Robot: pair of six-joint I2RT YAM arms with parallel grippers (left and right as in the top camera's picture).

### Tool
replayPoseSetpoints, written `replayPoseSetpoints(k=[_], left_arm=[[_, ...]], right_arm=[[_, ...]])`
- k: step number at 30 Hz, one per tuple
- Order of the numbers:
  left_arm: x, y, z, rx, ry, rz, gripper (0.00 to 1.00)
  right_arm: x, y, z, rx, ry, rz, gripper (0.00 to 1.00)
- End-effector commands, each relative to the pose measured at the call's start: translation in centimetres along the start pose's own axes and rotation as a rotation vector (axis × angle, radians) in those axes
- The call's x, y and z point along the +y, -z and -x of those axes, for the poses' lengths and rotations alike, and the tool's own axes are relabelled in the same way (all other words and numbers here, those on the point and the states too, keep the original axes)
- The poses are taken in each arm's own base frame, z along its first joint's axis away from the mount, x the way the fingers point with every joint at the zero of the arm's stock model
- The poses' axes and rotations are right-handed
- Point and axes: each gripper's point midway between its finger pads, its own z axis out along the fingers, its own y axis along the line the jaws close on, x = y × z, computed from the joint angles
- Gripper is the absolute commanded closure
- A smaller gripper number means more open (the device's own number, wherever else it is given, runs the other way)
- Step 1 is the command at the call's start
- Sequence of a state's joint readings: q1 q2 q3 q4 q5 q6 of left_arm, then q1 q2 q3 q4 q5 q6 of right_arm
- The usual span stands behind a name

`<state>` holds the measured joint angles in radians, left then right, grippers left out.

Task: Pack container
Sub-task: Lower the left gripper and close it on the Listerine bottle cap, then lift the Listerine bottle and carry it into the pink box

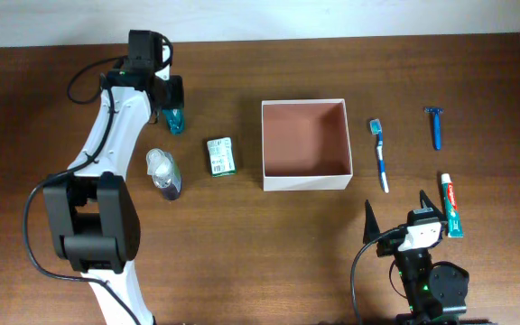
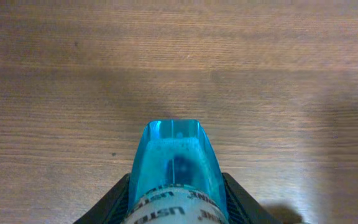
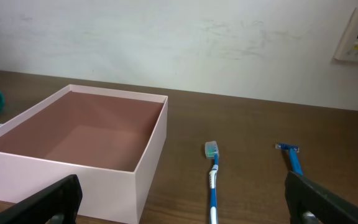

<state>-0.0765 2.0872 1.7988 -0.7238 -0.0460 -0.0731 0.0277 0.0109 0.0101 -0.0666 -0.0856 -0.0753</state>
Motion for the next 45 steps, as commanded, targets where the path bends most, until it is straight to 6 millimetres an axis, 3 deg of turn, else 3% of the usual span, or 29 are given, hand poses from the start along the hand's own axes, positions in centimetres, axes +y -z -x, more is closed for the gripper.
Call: replayPoseSetpoints(k=[1,6,9,16,20,25,34,40,45], left_arm=[[-1.5,7.7,6.1,-0.197,0.003,-0.099,0.99],[-4.7,15.0,8.5,-0.335,-0.039,-0.201,0.99],[-7.6,19.6,8.4,-0.394,-0.084,-0.274,0.99],[-15.3,28.5,4.8,-0.452,-0.224,-0.421,0.99],[-19.5,30.3,2.4,-0.437,-0.303,-0.501,0.99],[-22.0,27.7,0.9,-0.38,-0.346,-0.456,0.99],[-24.7,19.0,-0.9,-0.2,-0.258,-0.416,0.99],[-25.2,14.3,-2.5,-0.081,-0.15,-0.38,0.99],[-24.7,11.9,-3.5,-0.037,-0.136,-0.317,0.99]], right_arm=[[-0.3,0.0,-0.2,0.004,-0.005,-0.014,0.02],[-0.3,0.0,-0.2,0.004,-0.005,-0.014,0.01],[-0.3,0.0,-0.2,0.004,-0.005,-0.014,0.02],[-0.3,0.0,-0.2,0.004,-0.005,-0.014,0.02],[-0.3,0.0,-0.2,0.004,-0.005,-0.014,0.02],[-0.3,0.0,-0.2,0.004,-0.005,-0.014,0.02],[-0.3,0.0,-0.2,0.004,-0.005,-0.014,0.02],[-0.3,0.0,-0.2,0.004,-0.005,-0.014,0.02],[-0.3,0.0,-0.2,0.004,-0.005,-0.014,0.02]])
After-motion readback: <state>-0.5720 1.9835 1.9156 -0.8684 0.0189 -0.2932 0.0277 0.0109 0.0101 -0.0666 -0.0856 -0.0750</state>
